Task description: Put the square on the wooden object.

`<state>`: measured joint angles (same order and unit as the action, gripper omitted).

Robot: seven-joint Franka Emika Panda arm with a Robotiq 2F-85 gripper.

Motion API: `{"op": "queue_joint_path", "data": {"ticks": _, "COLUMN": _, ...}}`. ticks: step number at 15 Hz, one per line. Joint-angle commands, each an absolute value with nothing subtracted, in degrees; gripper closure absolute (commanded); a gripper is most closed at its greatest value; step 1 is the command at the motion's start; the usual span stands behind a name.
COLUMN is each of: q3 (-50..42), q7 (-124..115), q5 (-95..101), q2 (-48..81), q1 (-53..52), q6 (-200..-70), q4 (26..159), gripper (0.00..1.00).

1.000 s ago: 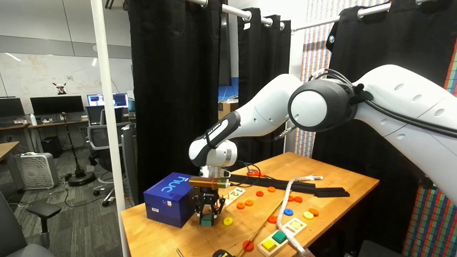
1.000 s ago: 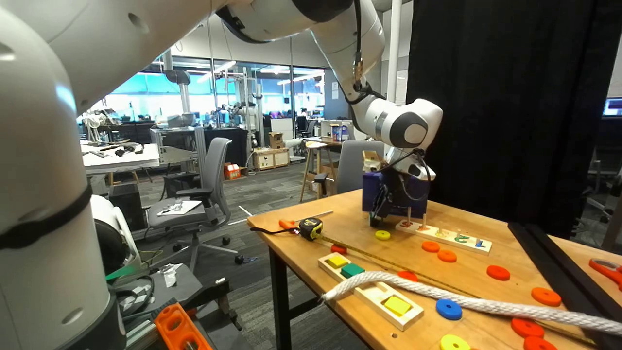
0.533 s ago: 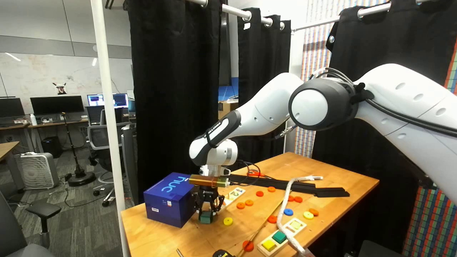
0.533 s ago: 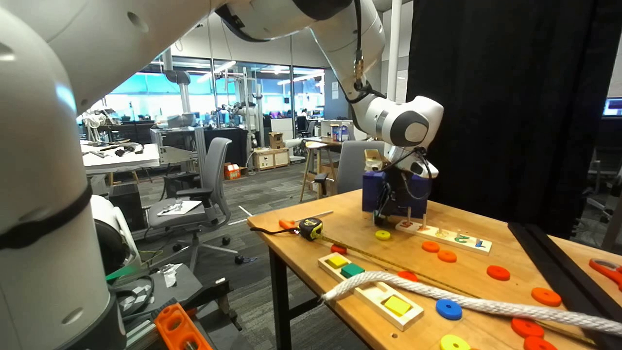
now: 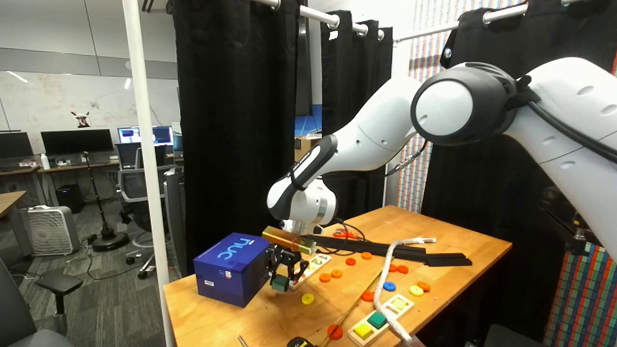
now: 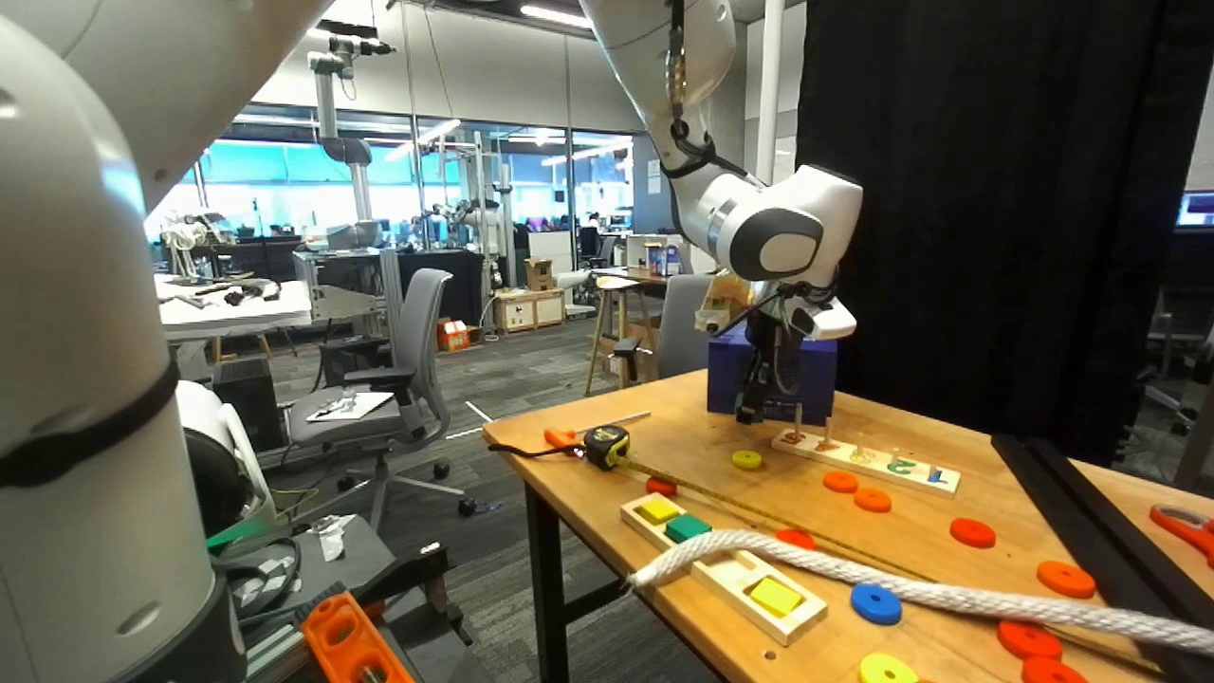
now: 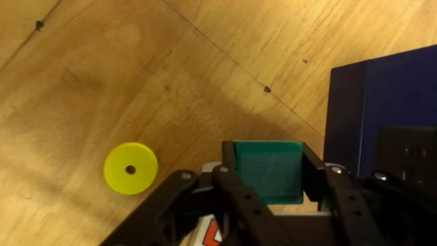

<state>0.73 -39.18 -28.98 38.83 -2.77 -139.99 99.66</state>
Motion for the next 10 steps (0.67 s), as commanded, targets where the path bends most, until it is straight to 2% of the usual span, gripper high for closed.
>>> {"op": "queue_joint_path", "data": {"ticks": 1, "q3": 2.1, "q7": -36.7, "q5": -32.5, "q2": 28.6, "q1": -1.0, "q6": -144.6, "q4": 113.9, "gripper": 0.79}}
{"op": "queue_joint_path", "data": {"ticks": 10, "q3": -0.5, "q7": -40.5, "q5": -33.1, "q2": 10.6, "q1": 0.1, "q6": -144.0, "q4": 133.2, "gripper": 0.79}}
